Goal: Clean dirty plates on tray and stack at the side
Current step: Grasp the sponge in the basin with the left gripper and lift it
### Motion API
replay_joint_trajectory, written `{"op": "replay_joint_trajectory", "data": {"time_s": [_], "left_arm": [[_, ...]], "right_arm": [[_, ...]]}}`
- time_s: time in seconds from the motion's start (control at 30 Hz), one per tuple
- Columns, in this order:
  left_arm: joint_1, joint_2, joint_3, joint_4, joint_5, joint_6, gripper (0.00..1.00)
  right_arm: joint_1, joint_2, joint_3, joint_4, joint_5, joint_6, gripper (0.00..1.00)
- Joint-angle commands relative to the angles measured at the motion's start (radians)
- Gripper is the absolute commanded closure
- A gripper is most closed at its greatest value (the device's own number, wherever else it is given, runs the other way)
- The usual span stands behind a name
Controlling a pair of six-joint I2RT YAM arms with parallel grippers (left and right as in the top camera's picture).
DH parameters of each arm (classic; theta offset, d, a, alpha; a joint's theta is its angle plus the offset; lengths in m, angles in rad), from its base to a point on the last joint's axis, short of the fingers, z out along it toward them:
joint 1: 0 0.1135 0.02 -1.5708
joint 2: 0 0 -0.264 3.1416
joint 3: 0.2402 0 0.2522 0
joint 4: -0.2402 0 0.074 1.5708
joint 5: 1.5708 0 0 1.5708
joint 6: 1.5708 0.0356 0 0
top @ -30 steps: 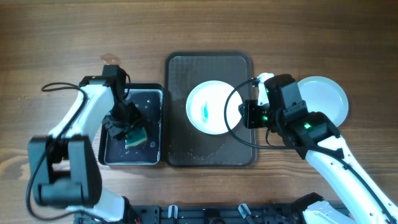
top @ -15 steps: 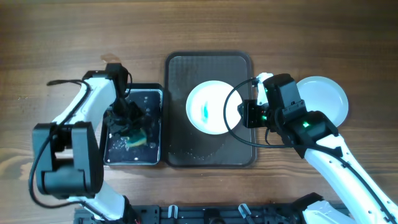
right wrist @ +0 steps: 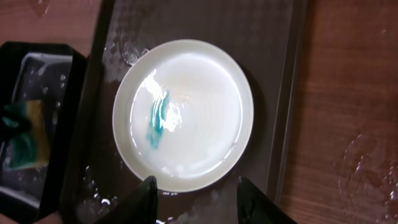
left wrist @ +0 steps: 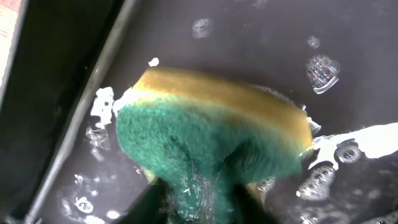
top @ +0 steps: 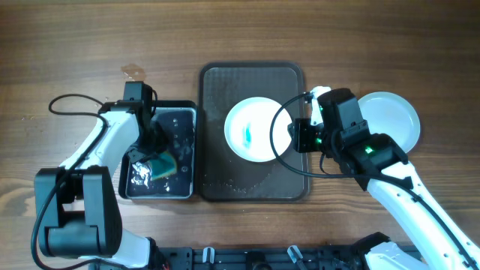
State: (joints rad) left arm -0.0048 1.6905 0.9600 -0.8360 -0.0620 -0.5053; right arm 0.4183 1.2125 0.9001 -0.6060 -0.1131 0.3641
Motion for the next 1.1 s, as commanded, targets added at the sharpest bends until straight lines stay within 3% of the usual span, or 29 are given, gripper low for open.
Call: {"op": "replay_joint_trajectory", "data": {"time_s": [0.0, 0.07, 0.13, 0.23, 0.3, 0.47, 0.53, 0.67, 0.7, 0.73, 1.07], "left_arm": [[0.002, -0.004, -0.028, -0.020, 0.020, 0.004, 0.96], [0.002, -0.011, 0.004, -0.057, 0.027, 0.004, 0.92], [0.002, -0.024, 0.064, -0.123, 0.035, 0.005, 0.80], [0.002, -0.046, 0.148, -0.217, 0.064, 0.005, 0.52], [0.002, -0.061, 0.157, -0.246, 0.076, 0.005, 0.41], [0.002, -0.058, 0.125, -0.257, 0.076, 0.004, 0.56], [0.002, -0.058, 0.068, -0.208, 0.076, 0.004, 0.65], [0.000, -0.058, -0.055, -0.087, 0.076, 0.003, 0.70], [0.000, -0.058, -0.106, -0.026, 0.077, 0.003, 0.89], [0.000, -0.058, -0.109, -0.025, 0.076, 0.003, 0.96], [0.000, -0.116, 0.145, -0.237, 0.096, 0.058, 0.96]], "right_arm": [[-0.009, 0.029, 0.006, 0.012, 0.047, -0.051, 0.59], [-0.016, 0.042, 0.006, 0.012, 0.047, -0.068, 0.58], [-0.037, 0.048, 0.006, 0.021, 0.047, -0.072, 0.59], [-0.089, 0.074, 0.006, 0.044, 0.034, -0.038, 0.58], [-0.121, 0.111, 0.006, 0.074, -0.021, -0.055, 0.58], [-0.137, 0.238, 0.006, 0.129, -0.108, -0.117, 0.56], [-0.137, 0.291, 0.006, 0.150, -0.139, -0.140, 0.55], [-0.137, 0.337, 0.006, 0.174, -0.139, -0.140, 0.54], [-0.137, 0.348, 0.006, 0.202, -0.139, -0.140, 0.53], [-0.137, 0.348, 0.006, 0.212, -0.139, -0.140, 0.53], [-0.137, 0.454, 0.006, 0.306, -0.084, -0.155, 0.52]]}}
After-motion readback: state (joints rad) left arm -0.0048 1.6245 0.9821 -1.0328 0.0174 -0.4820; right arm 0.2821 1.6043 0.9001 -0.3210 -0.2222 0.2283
